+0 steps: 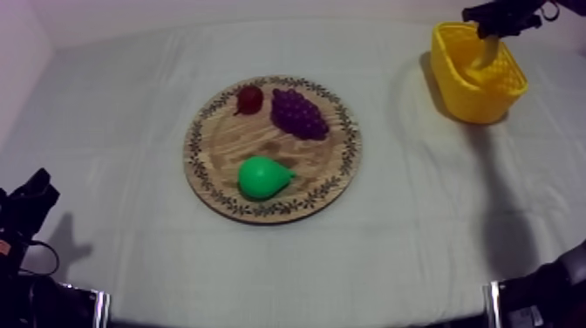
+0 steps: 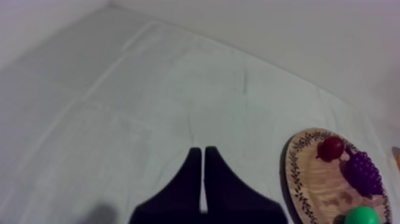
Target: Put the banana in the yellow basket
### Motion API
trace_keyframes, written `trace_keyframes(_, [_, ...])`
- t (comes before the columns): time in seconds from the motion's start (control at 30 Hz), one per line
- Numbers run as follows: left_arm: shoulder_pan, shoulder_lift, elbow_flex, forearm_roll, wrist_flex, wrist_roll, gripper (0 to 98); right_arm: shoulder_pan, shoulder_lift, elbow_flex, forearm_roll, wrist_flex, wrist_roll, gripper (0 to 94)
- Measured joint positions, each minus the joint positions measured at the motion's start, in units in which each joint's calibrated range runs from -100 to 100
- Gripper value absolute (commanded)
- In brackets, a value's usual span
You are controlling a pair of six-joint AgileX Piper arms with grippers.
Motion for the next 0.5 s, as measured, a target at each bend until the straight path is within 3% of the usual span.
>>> trace_keyframes(0.1, [0.0,0.0,0.0,0.0,0.0,0.0,0.1,0.36,2.72,-1.18,-1.11,0.02,1.08,13.8])
trace_keyframes(0.3, [0.0,0.0,0.0,0.0,0.0,0.0,0.1,0.91,8.5,-3.46,-1.89,-1.79,3.04,48.6])
trace_keyframes(0.37, [0.0,0.0,0.0,0.0,0.0,0.0,0.1,1.07,9.61,-2.67,-1.97,-2.39,4.02,53.4])
trace_keyframes(0.5, [0.0,0.0,0.0,0.0,0.0,0.0,0.1,1.63,8.57,-0.4,-1.92,-4.74,5.17,53.4])
